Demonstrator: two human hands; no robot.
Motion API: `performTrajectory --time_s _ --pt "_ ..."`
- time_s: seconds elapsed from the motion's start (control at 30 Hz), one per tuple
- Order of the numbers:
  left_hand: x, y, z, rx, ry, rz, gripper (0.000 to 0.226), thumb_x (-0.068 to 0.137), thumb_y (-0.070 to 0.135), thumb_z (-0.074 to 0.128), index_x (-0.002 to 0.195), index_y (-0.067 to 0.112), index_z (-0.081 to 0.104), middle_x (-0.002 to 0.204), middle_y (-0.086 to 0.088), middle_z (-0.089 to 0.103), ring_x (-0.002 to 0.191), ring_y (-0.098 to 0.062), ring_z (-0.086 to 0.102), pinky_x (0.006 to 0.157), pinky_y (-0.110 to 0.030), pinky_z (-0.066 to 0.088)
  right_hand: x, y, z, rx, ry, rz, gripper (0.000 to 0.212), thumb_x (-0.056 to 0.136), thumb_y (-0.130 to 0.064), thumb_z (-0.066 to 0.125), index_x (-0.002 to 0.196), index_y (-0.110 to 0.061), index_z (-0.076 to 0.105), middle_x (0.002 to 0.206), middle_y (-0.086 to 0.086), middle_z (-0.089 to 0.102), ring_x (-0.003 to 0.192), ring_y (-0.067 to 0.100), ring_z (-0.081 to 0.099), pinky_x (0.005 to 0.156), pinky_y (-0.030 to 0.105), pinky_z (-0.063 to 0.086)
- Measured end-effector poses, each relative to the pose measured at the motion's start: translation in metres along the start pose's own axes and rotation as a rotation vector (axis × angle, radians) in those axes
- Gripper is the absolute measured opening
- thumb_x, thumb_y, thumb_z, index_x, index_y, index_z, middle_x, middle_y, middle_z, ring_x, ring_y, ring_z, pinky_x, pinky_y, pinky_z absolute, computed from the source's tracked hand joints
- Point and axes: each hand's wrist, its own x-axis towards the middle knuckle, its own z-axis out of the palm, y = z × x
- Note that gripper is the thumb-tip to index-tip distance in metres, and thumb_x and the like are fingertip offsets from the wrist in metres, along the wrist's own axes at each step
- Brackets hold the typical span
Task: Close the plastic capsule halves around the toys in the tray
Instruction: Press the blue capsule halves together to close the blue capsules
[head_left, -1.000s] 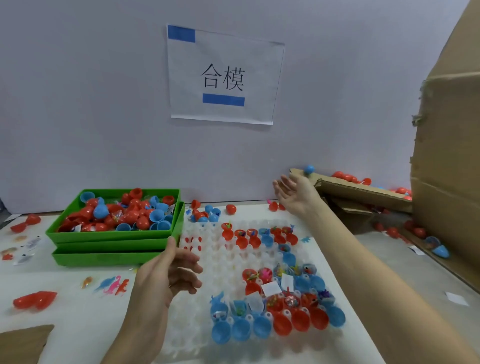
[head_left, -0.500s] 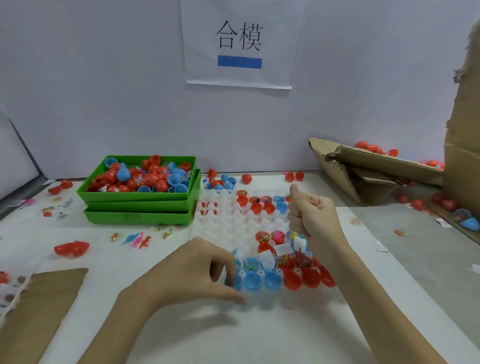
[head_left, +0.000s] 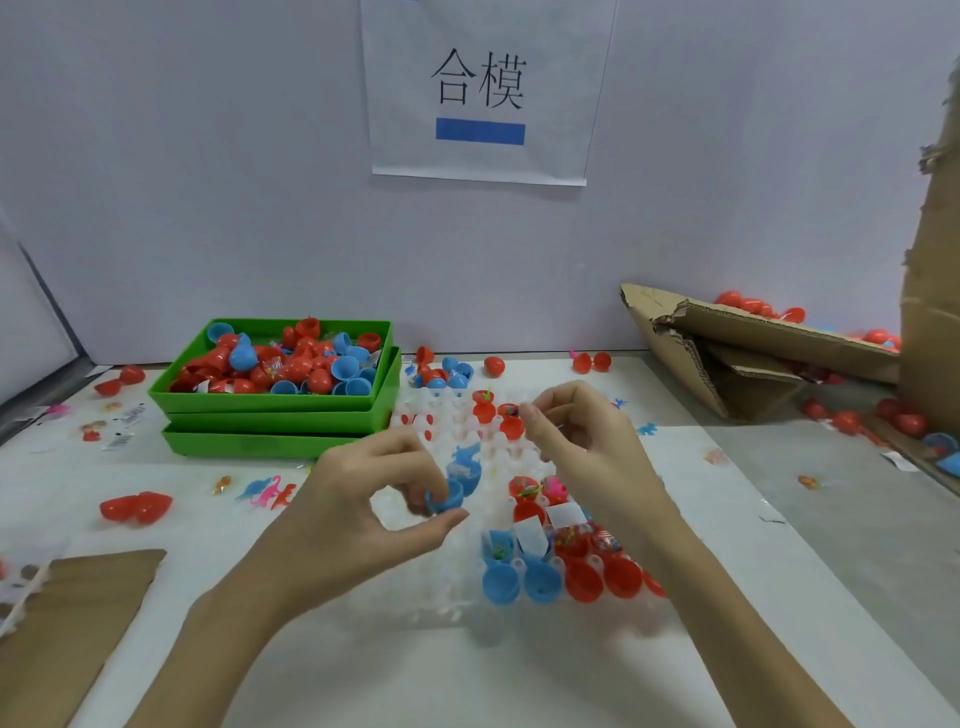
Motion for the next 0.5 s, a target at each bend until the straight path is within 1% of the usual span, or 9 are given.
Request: performTrajectory --time_s 0.07,0.13,0.17,0.2,0.27,0.3,0.4,0.47,0.5 --pt "0.002 0.001 0.001 -0.003 0.08 0.004 0.014 0.082 0.03 0.084 0.084 0.023 0.072 0.088 0.014 0.061 0.083 -0.012 0.067 0.073 -0.014 0.052 0.0 0.001 -0.003 -0.01 -0.16 0.017 0.033 0.094 -0.049 0.06 0.121 -0.031 0.059 0.11 -0.011 0.07 0.094 0.001 0.069 0.073 0.016 0.058" --pt "0.003 0.0 0.002 -0.012 0.141 -0.009 0.017 0.082 0.032 0.083 0.087 0.018 0.074 0.092 0.011 0.062 0.087 -0.012 0.068 0.076 -0.018 0.056 -0.001 0.001 -0.004 0.013 -0.345 0.052 0.047 0.096 -0.047 0.06 0.14 -0.033 0.052 0.127 -0.013 0.067 0.101 0.002 0.071 0.079 0.02 0.06" --pt "0.003 0.0 0.003 -0.027 0.156 -0.023 0.019 0.082 0.032 0.082 0.087 0.016 0.074 0.093 0.009 0.062 0.089 -0.014 0.068 0.078 -0.021 0.057 -0.003 0.001 -0.004 0.052 -0.41 0.06 0.049 0.098 -0.043 0.061 0.144 -0.034 0.049 0.131 -0.015 0.065 0.103 0.002 0.071 0.081 0.02 0.06" --pt "0.004 -0.001 0.003 -0.041 0.162 -0.033 0.019 0.082 0.032 0.082 0.088 0.016 0.074 0.095 0.007 0.061 0.091 -0.015 0.069 0.08 -0.022 0.058 -0.005 0.001 -0.002 0.112 -0.447 0.057 0.047 0.098 -0.038 0.063 0.143 -0.036 0.05 0.131 -0.017 0.064 0.104 0.003 0.071 0.081 0.019 0.059" --pt "0.004 -0.002 0.004 -0.072 0.164 -0.05 0.02 0.081 0.031 0.083 0.089 0.016 0.074 0.099 0.006 0.06 0.095 -0.018 0.068 0.082 -0.023 0.059 -0.009 -0.001 0.002 0.242 -0.45 0.038 0.036 0.098 -0.027 0.067 0.129 -0.042 0.057 0.122 -0.02 0.069 0.105 0.005 0.072 0.079 0.019 0.059" --pt "0.004 -0.003 0.005 -0.094 0.163 -0.061 0.019 0.081 0.03 0.083 0.09 0.016 0.074 0.101 0.006 0.059 0.097 -0.019 0.068 0.084 -0.023 0.059 -0.01 -0.002 0.005 0.276 -0.431 0.024 0.033 0.097 -0.023 0.068 0.123 -0.042 0.059 0.118 -0.018 0.072 0.104 0.007 0.073 0.079 0.02 0.059" --pt "0.004 -0.006 0.008 -0.201 0.174 -0.138 0.021 0.08 0.022 0.084 0.097 0.019 0.072 0.103 0.008 0.064 0.103 -0.021 0.069 0.088 -0.023 0.059 -0.01 -0.003 0.01 0.261 -0.338 -0.05 0.028 0.097 -0.016 0.068 0.122 -0.027 0.064 0.113 -0.005 0.076 0.098 0.015 0.076 0.079 0.027 0.062" --pt "0.004 -0.006 0.01 -0.385 0.21 -0.262 0.033 0.078 0.019 0.086 0.106 0.021 0.068 0.103 0.005 0.071 0.101 -0.019 0.072 0.087 -0.022 0.058 -0.008 -0.002 0.01 0.259 -0.298 -0.08 0.028 0.096 -0.013 0.069 0.123 -0.019 0.064 0.108 -0.002 0.078 0.095 0.016 0.076 0.077 0.026 0.061" --pt "0.005 -0.006 0.012 -0.475 0.244 -0.327 0.039 0.076 0.02 0.087 0.109 0.023 0.067 0.105 0.004 0.074 0.101 -0.017 0.073 0.086 -0.02 0.058 -0.008 -0.001 0.009 0.252 -0.283 -0.095 0.028 0.096 -0.012 0.07 0.123 -0.018 0.065 0.106 -0.003 0.078 0.094 0.016 0.077 0.076 0.025 0.061"
